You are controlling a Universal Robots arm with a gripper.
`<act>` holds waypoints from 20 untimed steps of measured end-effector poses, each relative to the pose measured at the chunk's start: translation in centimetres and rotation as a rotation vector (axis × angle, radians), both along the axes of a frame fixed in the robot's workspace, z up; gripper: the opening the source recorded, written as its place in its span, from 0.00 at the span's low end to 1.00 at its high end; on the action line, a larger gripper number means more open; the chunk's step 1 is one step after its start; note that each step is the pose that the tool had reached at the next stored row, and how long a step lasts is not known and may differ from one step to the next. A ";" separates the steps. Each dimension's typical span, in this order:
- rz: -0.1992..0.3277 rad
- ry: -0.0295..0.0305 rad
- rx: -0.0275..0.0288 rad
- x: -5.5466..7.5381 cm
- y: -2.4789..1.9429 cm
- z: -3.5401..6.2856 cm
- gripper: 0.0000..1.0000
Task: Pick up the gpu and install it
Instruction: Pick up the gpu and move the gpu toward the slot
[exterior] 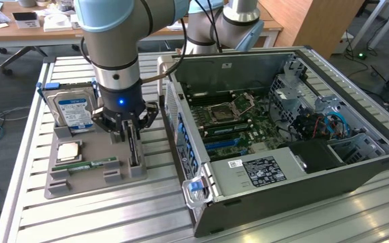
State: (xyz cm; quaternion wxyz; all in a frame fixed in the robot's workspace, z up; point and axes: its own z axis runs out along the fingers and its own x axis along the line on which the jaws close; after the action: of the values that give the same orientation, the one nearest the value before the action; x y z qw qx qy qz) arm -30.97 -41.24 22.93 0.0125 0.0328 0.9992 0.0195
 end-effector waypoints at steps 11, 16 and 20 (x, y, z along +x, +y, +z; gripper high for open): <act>0.021 -0.0033 0.0000 0.0 0.00 -0.05 0.42; 0.027 -0.0034 0.0001 0.0 -0.02 -0.06 0.42; 0.027 -0.0033 0.0001 0.0 -0.12 -0.05 0.42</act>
State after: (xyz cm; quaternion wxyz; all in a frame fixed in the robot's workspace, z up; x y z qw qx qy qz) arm -30.96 -41.36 22.88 0.0139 0.0193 0.9995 0.0198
